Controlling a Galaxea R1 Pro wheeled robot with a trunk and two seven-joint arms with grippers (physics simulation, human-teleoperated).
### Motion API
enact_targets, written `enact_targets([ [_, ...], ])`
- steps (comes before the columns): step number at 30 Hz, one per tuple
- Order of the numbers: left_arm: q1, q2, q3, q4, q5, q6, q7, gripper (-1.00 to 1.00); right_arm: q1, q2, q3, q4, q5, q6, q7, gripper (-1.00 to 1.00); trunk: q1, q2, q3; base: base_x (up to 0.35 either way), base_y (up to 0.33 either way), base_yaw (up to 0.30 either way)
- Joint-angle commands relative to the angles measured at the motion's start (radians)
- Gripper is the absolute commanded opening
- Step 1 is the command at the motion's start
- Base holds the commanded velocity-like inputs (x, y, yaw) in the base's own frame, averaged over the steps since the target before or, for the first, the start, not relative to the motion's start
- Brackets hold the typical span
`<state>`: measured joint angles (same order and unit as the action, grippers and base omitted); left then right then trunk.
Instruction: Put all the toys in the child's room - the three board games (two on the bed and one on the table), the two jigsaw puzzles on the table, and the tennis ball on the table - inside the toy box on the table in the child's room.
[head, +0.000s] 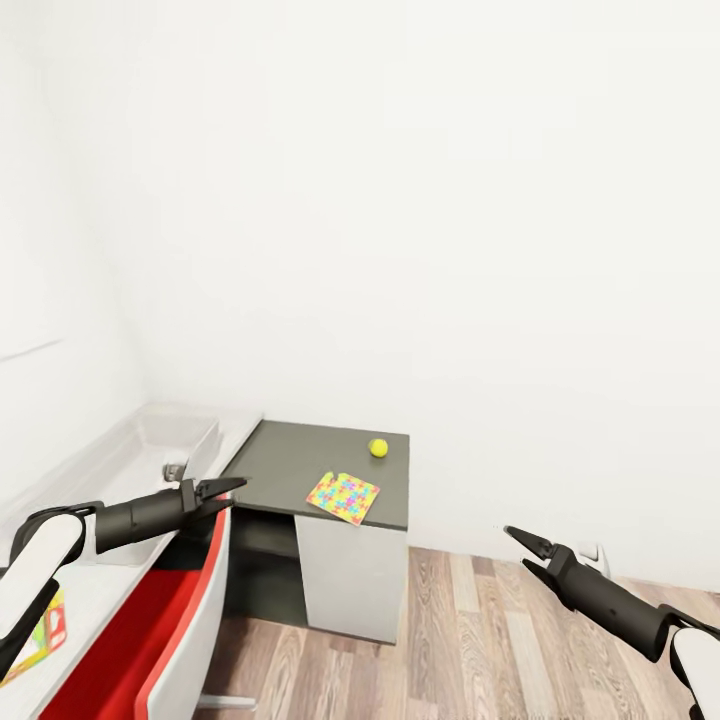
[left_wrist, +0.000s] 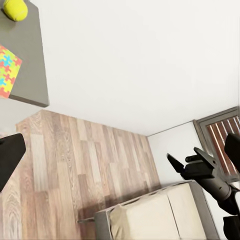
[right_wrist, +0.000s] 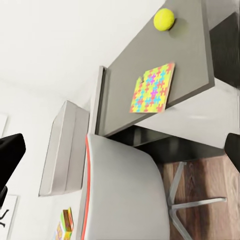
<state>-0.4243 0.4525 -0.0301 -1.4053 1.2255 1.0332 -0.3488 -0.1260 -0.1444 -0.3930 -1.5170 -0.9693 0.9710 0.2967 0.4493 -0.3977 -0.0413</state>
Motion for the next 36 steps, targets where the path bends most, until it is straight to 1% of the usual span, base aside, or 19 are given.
enact_targets([
  [1, -0.001, 0.000, -0.001, 0.000, -0.008, 0.000, -0.009, 1.00, -0.001, 0.000, -0.002, 0.000, 0.009, 0.005, 0.009, 1.00, 0.001, -0.002, -0.002, 0.000, 0.000, -0.257],
  [16, -0.001, -0.001, -0.003, 0.000, -0.008, -0.003, -0.008, 1.00, -0.001, 0.000, -0.002, 0.004, 0.011, 0.002, 0.008, 1.00, 0.001, -0.002, 0.004, 0.000, 0.000, -0.257],
  [26, -0.001, -0.003, -0.004, 0.000, -0.008, -0.004, -0.007, 1.00, -0.001, -0.002, -0.001, 0.061, 0.011, -0.001, 0.008, 1.00, 0.001, -0.002, 0.008, 0.000, 0.000, -0.257],
  [36, -0.001, -0.007, -0.008, 0.000, -0.009, -0.005, -0.003, 1.00, -0.001, -0.008, -0.003, 0.069, 0.011, -0.002, 0.009, 1.00, 0.001, -0.002, 0.012, 0.000, 0.000, -0.257],
])
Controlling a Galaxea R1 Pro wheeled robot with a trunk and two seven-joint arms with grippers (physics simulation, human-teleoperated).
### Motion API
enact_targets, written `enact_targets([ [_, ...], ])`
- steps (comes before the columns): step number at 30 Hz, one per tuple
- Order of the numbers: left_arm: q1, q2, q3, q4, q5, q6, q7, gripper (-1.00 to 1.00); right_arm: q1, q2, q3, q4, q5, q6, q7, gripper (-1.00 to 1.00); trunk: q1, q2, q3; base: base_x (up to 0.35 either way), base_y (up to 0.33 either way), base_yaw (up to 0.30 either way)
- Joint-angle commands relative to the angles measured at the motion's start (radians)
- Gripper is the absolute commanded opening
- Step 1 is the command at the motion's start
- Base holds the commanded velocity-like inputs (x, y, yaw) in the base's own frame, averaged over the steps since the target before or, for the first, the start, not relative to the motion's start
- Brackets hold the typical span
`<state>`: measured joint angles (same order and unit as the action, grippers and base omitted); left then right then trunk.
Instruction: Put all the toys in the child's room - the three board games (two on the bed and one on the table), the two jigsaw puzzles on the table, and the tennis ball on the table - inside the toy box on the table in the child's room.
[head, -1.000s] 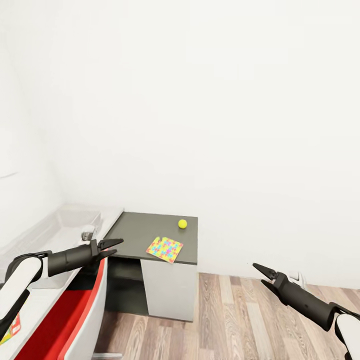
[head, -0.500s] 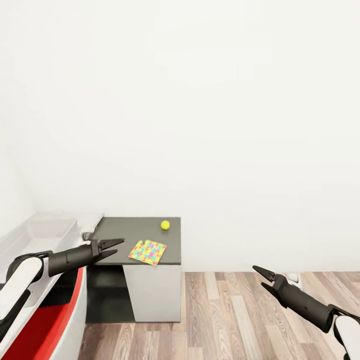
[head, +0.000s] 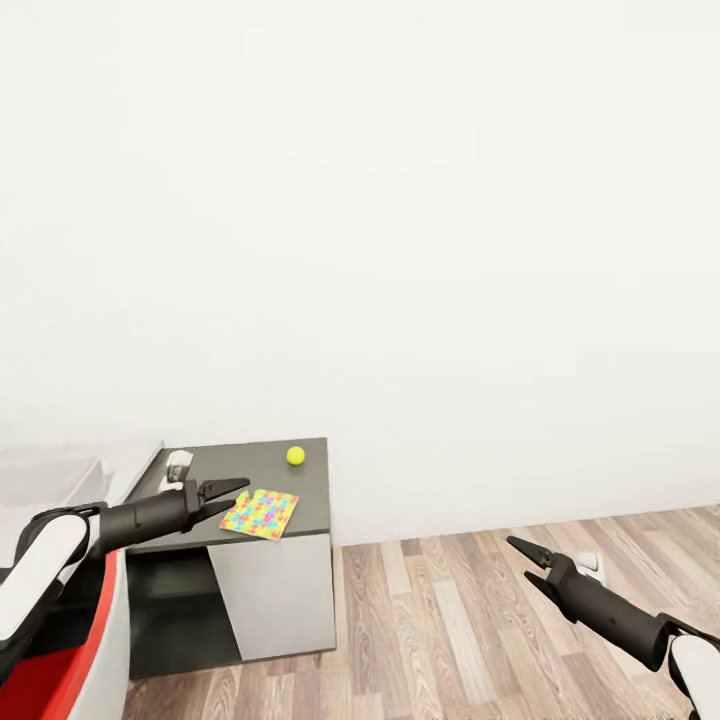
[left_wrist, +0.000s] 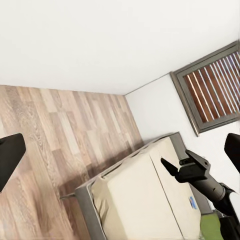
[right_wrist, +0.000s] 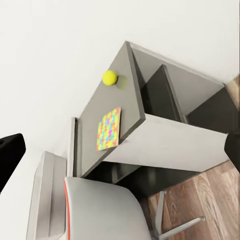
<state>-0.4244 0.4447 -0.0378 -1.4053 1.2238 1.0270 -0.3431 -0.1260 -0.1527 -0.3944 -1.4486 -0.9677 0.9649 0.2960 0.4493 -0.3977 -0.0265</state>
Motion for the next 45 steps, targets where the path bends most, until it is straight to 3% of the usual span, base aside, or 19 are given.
enact_targets([
  [1, -0.001, 0.001, -0.001, 0.000, -0.007, 0.001, -0.009, 1.00, -0.001, 0.000, -0.002, 0.000, 0.009, 0.005, 0.010, 1.00, 0.001, -0.002, -0.002, 0.000, 0.000, -0.257],
  [28, -0.001, 0.001, 0.000, 0.000, -0.008, -0.001, -0.007, 1.00, -0.001, 0.001, 0.001, 0.008, 0.009, -0.021, 0.007, 1.00, 0.001, -0.002, 0.010, 0.000, 0.000, -0.257],
  [45, -0.001, -0.002, -0.004, 0.000, -0.007, -0.002, -0.003, 1.00, -0.002, -0.008, -0.009, 0.071, 0.007, -0.035, 0.014, 1.00, 0.001, -0.002, 0.018, 0.000, 0.000, -0.257],
])
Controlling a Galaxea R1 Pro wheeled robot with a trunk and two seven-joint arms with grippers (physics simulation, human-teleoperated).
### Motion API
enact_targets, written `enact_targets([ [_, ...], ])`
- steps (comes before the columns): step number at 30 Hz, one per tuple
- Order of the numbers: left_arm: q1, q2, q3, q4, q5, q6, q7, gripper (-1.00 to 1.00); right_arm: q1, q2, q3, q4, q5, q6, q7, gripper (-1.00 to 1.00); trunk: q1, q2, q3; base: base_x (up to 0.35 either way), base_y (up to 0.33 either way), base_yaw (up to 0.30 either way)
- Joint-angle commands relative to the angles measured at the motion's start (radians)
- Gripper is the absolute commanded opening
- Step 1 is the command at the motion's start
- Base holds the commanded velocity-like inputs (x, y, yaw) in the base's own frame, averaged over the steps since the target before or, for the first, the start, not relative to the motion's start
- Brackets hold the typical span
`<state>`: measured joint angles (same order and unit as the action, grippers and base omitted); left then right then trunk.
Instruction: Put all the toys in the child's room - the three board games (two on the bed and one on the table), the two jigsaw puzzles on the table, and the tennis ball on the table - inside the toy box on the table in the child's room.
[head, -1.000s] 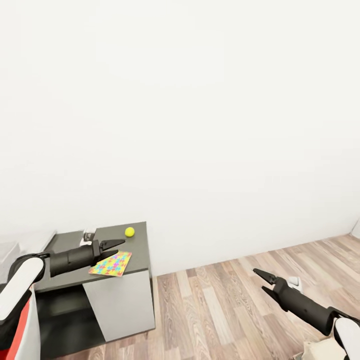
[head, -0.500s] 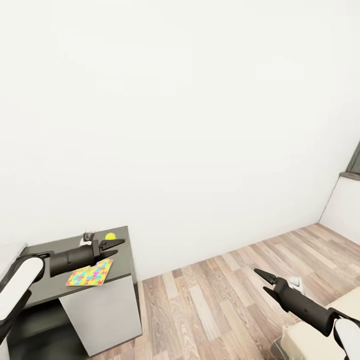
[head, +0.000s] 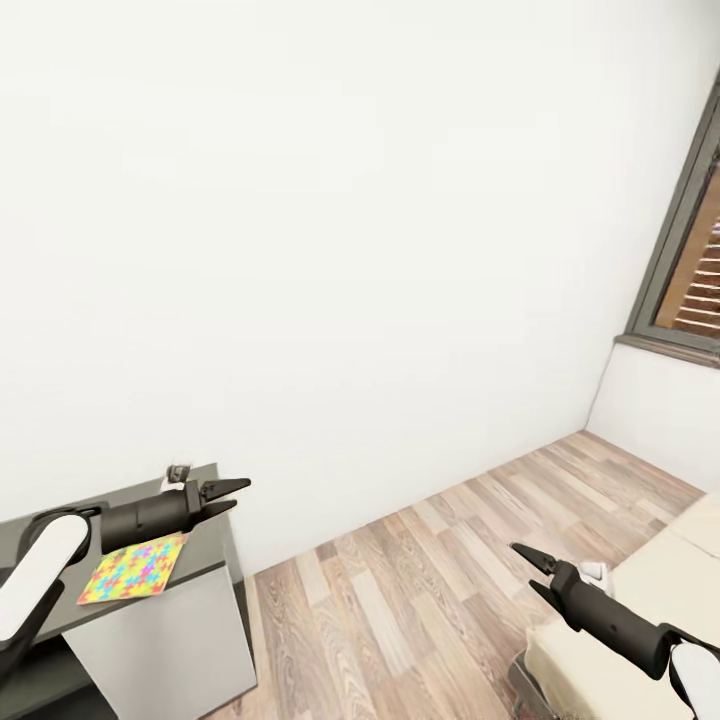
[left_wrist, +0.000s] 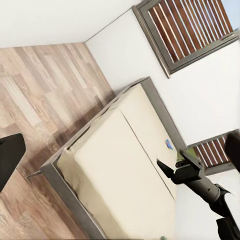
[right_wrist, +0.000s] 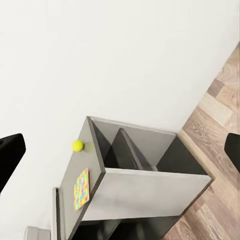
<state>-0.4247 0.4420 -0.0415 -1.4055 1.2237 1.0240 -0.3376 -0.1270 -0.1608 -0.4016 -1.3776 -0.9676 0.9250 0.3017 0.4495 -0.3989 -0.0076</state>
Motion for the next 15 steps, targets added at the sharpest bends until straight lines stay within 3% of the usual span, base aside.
enact_targets([
  [1, 0.000, 0.000, -0.001, 0.000, -0.007, 0.001, -0.009, 1.00, -0.001, 0.000, -0.002, 0.001, 0.007, 0.005, 0.008, 1.00, 0.000, -0.001, 0.000, 0.000, 0.000, -0.257],
  [15, 0.000, 0.001, -0.001, 0.007, -0.010, 0.002, -0.008, 1.00, -0.001, 0.000, -0.002, 0.000, 0.006, 0.005, 0.033, 1.00, 0.000, -0.001, 0.008, 0.000, 0.000, -0.256],
])
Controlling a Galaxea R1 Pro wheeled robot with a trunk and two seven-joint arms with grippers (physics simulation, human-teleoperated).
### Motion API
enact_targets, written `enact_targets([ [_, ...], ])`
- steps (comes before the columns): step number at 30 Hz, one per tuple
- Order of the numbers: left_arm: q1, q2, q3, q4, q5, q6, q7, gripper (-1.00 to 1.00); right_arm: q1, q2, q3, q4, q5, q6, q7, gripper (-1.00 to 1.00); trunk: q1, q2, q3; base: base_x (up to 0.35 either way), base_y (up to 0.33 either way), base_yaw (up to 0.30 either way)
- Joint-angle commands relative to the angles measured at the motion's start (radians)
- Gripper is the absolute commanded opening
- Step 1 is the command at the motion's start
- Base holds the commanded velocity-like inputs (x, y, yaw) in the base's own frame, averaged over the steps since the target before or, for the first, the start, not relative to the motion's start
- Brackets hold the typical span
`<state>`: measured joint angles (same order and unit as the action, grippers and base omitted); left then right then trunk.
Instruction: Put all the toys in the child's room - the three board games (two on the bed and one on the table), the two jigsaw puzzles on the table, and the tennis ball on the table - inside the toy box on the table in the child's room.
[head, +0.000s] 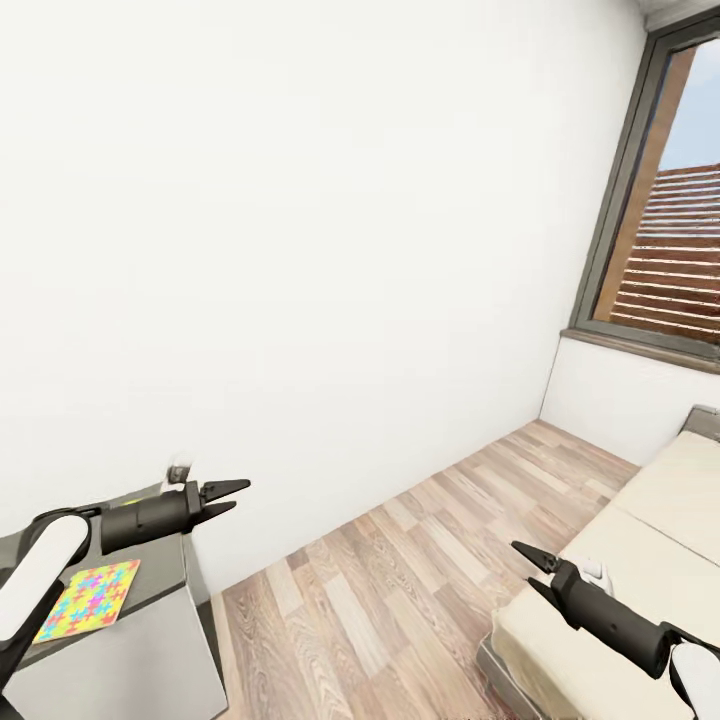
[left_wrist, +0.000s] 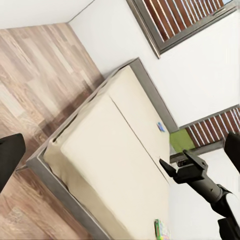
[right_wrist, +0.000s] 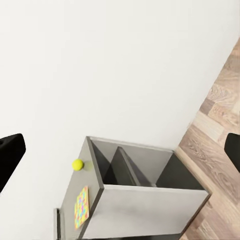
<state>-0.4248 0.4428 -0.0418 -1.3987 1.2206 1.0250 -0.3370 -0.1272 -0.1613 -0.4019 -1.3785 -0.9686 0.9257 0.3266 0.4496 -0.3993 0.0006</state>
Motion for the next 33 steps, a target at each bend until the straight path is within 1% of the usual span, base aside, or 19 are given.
enact_targets([
  [1, 0.000, 0.001, -0.001, 0.001, -0.007, 0.001, -0.009, 1.00, -0.001, 0.000, -0.002, 0.002, 0.008, 0.004, 0.015, 1.00, 0.000, -0.001, 0.000, 0.000, 0.000, -0.252],
  [11, 0.000, 0.000, -0.001, 0.001, -0.007, 0.000, -0.008, 1.00, -0.001, -0.001, -0.003, 0.018, 0.008, 0.004, 0.027, 1.00, 0.000, -0.001, 0.008, 0.000, 0.000, -0.251],
  [16, 0.000, 0.000, -0.001, 0.012, -0.009, 0.000, -0.008, 1.00, -0.001, -0.008, -0.003, 0.021, 0.008, 0.003, 0.028, 1.00, 0.000, -0.001, 0.012, 0.000, 0.000, -0.250],
  [20, 0.000, 0.000, -0.001, 0.034, -0.017, 0.000, -0.008, 1.00, 0.000, -0.011, -0.003, 0.022, 0.008, 0.002, 0.028, 1.00, 0.000, -0.001, 0.015, 0.000, 0.000, -0.250],
  [26, 0.000, 0.000, -0.001, 0.041, -0.026, 0.000, -0.008, 1.00, -0.001, -0.013, -0.004, 0.022, 0.008, 0.002, 0.028, 1.00, 0.000, -0.001, 0.019, 0.000, 0.000, -0.249],
  [33, 0.000, -0.001, 0.000, 0.042, -0.027, 0.000, -0.009, 1.00, -0.001, -0.014, -0.005, 0.022, 0.008, 0.002, 0.028, 1.00, 0.000, -0.001, 0.025, 0.000, 0.000, -0.242],
])
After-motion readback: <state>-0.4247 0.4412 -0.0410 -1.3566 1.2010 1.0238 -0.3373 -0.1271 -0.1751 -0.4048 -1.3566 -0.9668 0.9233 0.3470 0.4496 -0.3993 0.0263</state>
